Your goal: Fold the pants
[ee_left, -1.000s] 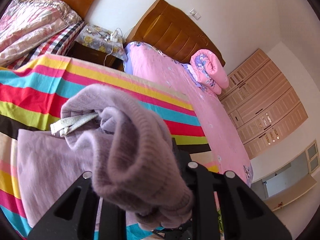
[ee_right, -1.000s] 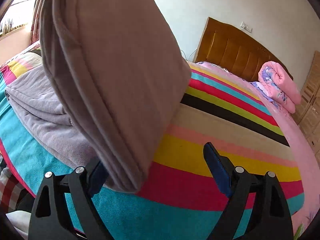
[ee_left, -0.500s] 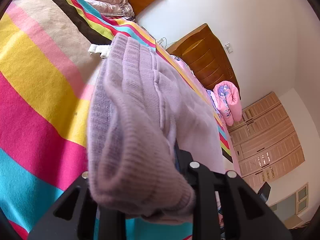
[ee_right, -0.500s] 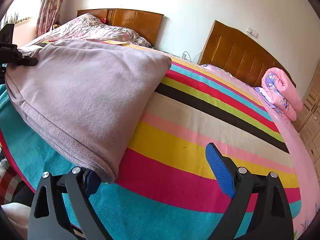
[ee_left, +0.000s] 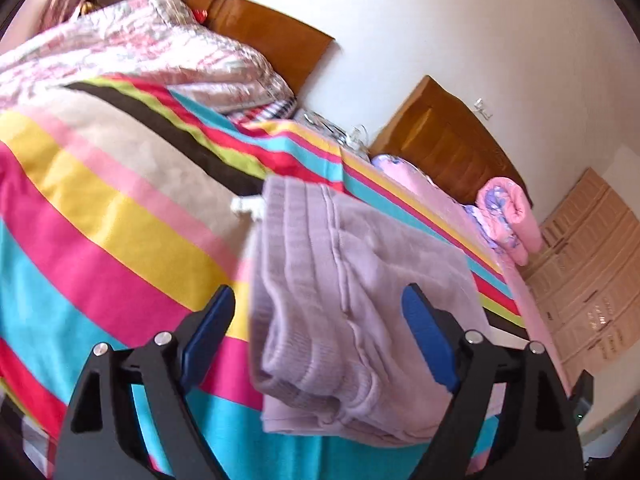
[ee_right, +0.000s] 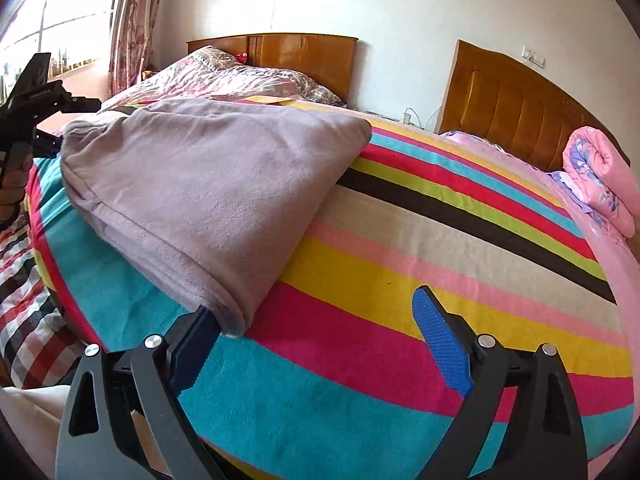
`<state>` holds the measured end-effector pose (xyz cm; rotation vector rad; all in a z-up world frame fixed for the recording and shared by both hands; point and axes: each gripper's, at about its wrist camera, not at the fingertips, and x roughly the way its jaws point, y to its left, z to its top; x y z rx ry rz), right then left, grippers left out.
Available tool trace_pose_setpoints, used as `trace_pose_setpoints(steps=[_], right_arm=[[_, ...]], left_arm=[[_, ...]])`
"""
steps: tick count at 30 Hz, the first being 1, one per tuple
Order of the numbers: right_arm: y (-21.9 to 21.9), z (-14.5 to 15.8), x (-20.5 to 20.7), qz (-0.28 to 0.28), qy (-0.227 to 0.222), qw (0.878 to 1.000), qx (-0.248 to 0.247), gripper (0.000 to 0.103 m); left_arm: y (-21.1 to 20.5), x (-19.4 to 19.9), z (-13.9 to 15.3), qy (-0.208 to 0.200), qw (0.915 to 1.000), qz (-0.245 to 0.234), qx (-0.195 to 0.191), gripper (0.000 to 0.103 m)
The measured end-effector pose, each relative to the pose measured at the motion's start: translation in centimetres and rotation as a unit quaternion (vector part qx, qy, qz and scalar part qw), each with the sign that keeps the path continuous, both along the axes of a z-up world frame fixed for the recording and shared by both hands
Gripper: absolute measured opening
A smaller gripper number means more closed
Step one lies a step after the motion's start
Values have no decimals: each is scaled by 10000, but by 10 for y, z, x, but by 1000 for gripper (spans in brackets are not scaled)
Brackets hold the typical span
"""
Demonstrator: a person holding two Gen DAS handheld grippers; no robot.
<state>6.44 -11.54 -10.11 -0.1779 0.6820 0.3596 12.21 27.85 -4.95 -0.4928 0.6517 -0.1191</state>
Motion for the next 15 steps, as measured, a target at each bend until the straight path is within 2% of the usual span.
trace_pose_setpoints(steps=[1,3,4,7,9,11,13,15], right_arm=[[-9,4,-6,48,80,9998,196,89],[-27,17,-14,97,129,9971,743,77],[-32,26,-14,104,53,9953,966,70],[-15,54,0,467,-234,9917,1179,66],[17,66,14,895,-374,9891,1110,65],[54,67,27,1261,-409,9875,854,65],[82,52,35,1457,-149,9880,493,64],[95,25,37,1537,279,9877,-26,64]], left_arm=[[8,-10,11,-81,9994,285,149,88],[20,-30,30,-290,9974,623,218,88],[20,-37,37,-429,9972,596,158,88],[-1,-44,50,-585,9978,229,189,88],[-25,-38,50,-560,9968,66,563,88],[-47,-29,35,-375,9951,34,912,88],[-65,-19,14,-138,9927,-92,1196,88],[-82,-9,-10,179,9840,-77,1769,90]])
